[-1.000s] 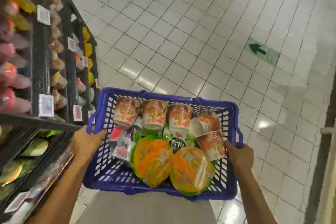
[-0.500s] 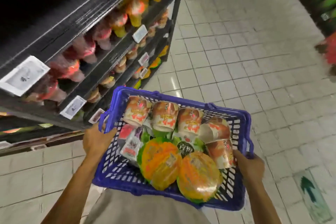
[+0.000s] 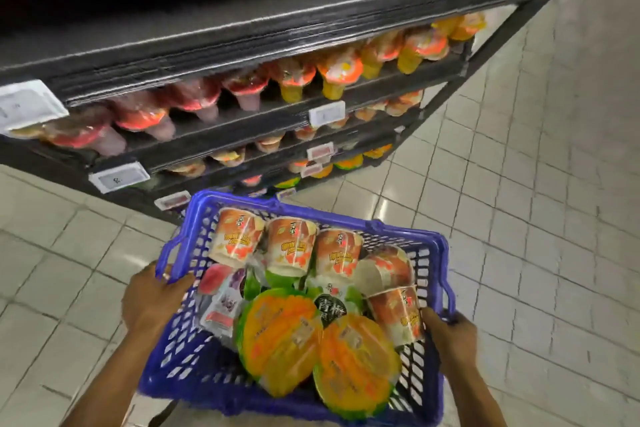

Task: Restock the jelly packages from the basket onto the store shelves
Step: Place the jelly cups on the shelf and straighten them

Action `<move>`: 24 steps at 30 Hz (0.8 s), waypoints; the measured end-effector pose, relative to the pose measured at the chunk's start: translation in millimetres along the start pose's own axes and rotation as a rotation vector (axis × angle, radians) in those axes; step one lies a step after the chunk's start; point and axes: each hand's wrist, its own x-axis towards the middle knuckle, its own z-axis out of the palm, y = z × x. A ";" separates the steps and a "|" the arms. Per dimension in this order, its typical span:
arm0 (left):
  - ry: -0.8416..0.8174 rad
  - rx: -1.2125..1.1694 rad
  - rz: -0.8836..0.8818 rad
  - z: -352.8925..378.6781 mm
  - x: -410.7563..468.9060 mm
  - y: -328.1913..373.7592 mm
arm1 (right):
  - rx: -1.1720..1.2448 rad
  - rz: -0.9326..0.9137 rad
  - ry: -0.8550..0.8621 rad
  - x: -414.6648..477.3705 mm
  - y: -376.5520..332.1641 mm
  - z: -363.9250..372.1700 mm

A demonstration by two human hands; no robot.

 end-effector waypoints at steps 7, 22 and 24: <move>0.092 -0.199 -0.324 90.3 -47.8 -19.5 | -0.169 -0.027 -0.259 142.4 -36.5 39.8; 0.097 -0.324 -0.639 314.5 80.1 -114.2 | -0.297 -0.089 -0.299 309.4 15.9 246.2; 0.101 -0.330 -0.660 340.7 101.5 -130.1 | -0.312 -0.095 -0.277 324.8 26.9 273.8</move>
